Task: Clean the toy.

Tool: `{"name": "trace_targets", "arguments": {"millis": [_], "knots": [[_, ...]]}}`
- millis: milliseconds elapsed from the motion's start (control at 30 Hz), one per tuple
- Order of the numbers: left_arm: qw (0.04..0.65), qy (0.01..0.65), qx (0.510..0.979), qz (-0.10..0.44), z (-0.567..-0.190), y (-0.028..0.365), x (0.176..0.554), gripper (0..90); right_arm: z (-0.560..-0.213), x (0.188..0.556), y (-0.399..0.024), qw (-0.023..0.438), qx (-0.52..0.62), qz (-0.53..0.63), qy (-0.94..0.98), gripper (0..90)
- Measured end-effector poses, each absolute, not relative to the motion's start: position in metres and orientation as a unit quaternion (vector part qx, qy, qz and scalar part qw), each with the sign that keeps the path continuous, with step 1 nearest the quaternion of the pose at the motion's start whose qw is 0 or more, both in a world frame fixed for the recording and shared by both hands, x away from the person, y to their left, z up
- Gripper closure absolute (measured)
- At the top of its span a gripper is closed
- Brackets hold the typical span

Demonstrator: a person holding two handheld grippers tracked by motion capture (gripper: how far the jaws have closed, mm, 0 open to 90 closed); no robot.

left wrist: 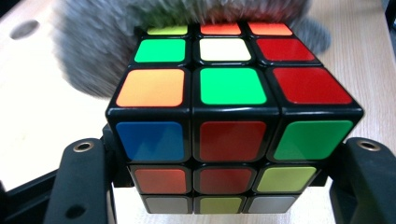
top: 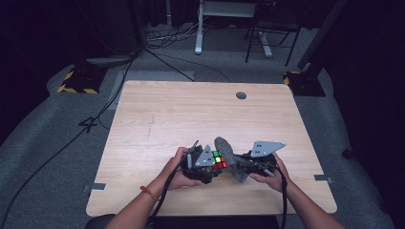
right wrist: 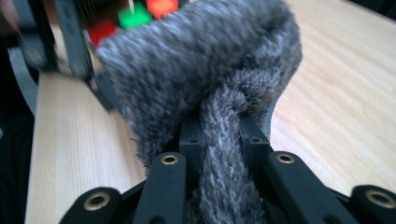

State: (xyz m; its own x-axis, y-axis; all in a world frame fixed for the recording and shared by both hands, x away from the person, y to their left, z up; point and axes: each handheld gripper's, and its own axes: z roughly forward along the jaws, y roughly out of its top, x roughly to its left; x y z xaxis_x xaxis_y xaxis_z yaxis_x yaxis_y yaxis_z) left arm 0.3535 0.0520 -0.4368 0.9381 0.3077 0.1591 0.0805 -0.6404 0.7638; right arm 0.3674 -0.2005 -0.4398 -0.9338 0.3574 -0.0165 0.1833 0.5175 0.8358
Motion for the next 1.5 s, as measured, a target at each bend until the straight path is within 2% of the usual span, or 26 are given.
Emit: {"name": "trace_targets", "arguments": {"millis": [267,967,1200,1400,1500], "knots": [[0.418,0.115,0.892,0.129,-0.437,0.055,0.356,33.3,-0.443,0.364,-0.193,0.086,0.149,0.463,0.870,76.1],[0.370,0.104,0.914,0.129,-0.450,0.041,0.356,32.9,-0.422,0.355,-0.190,0.087,0.116,0.512,0.847,75.9],[0.402,0.106,0.898,0.141,-0.438,0.047,0.353,33.2,-0.424,0.361,-0.195,0.117,0.136,0.485,0.856,76.0],[0.426,0.111,0.887,0.140,-0.430,0.055,0.353,33.3,-0.438,0.369,-0.200,0.106,0.156,0.456,0.870,76.0],[0.418,0.109,0.891,0.141,-0.431,0.053,0.354,33.2,-0.443,0.369,-0.198,0.100,0.154,0.451,0.873,76.0]]}}
